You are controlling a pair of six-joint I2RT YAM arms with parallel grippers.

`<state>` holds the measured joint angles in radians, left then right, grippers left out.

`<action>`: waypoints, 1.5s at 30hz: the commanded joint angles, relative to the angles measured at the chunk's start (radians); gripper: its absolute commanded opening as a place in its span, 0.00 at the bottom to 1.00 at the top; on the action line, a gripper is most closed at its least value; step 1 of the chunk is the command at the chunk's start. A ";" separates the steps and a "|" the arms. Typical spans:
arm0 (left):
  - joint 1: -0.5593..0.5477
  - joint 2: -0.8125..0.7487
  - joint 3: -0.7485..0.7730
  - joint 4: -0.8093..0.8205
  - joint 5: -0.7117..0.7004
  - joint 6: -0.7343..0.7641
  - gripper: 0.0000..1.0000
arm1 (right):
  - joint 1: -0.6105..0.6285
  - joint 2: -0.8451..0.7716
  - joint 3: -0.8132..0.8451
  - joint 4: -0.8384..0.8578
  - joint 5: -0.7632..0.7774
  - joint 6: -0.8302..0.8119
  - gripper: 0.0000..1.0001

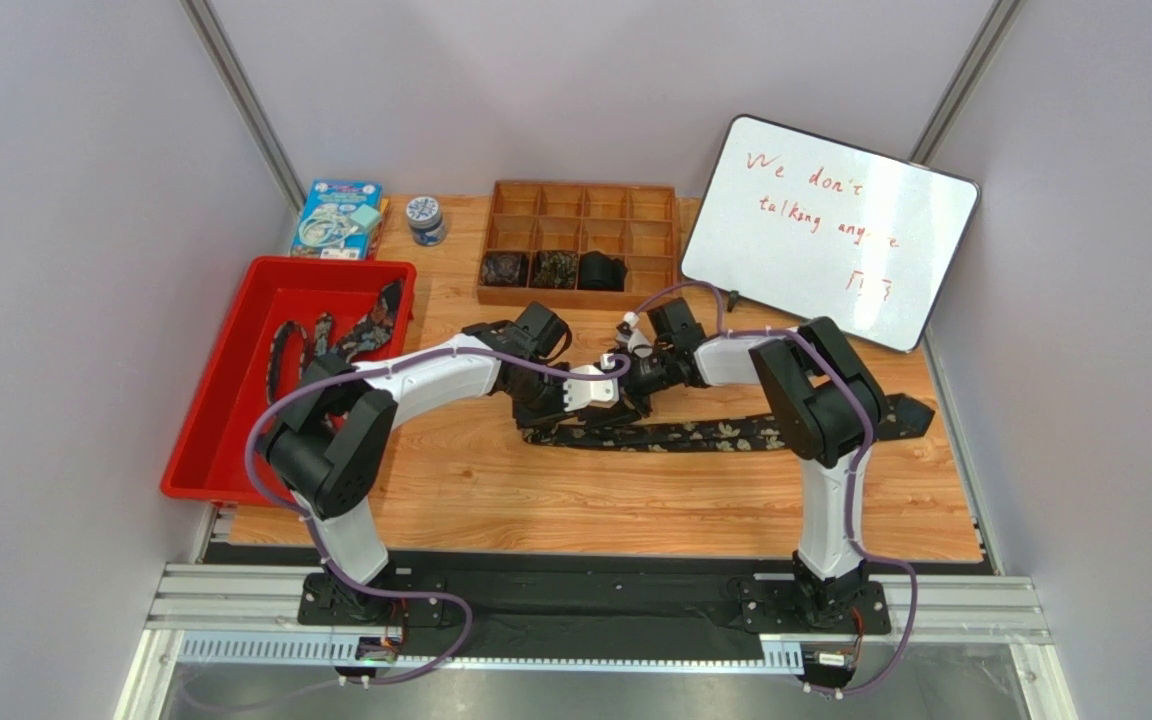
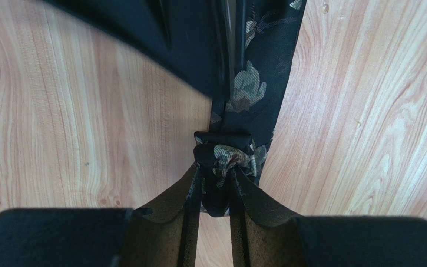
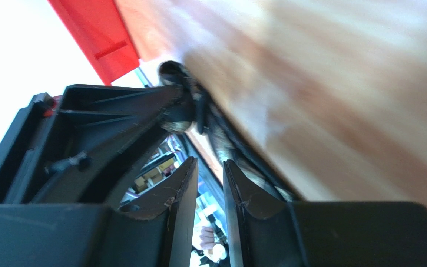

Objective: Roll the ties
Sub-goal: Roll the tie at the center of the board.

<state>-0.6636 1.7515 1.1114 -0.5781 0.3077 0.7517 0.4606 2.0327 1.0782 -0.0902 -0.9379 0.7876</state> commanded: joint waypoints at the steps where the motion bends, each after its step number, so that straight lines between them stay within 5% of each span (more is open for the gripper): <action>1: -0.005 -0.003 -0.025 0.027 0.008 -0.005 0.29 | 0.061 -0.017 0.032 0.119 -0.019 0.127 0.30; 7: -0.007 -0.032 -0.051 0.050 0.016 0.001 0.29 | 0.093 0.044 0.058 0.171 0.007 0.202 0.38; 23: -0.010 -0.080 -0.105 0.075 0.036 0.023 0.29 | 0.115 0.086 0.037 0.333 0.031 0.341 0.38; 26: -0.008 -0.076 -0.104 0.080 0.034 0.014 0.30 | 0.128 0.090 0.042 0.316 0.031 0.328 0.27; 27: -0.008 -0.076 -0.102 0.083 0.034 0.009 0.31 | 0.134 0.092 0.043 0.311 0.030 0.315 0.16; 29: -0.007 -0.078 -0.102 0.083 0.027 0.000 0.38 | 0.136 0.093 0.052 0.268 0.031 0.294 0.01; 36: 0.077 -0.176 -0.082 -0.031 0.128 0.011 0.66 | 0.135 0.077 0.055 0.191 0.057 0.223 0.00; 37: 0.094 -0.190 -0.075 -0.048 0.171 0.026 0.81 | 0.132 0.070 0.052 0.193 0.062 0.220 0.00; 39: 0.125 -0.220 -0.070 -0.094 0.201 0.044 0.93 | 0.133 0.067 0.054 0.194 0.063 0.219 0.00; 45: 0.093 -0.183 -0.070 -0.082 0.173 0.041 0.99 | 0.135 0.061 0.052 0.202 0.065 0.220 0.00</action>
<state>-0.5323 1.5436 1.0222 -0.6395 0.4469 0.7803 0.5884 2.1132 1.1118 0.1169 -0.9058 1.0286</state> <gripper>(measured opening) 0.993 0.007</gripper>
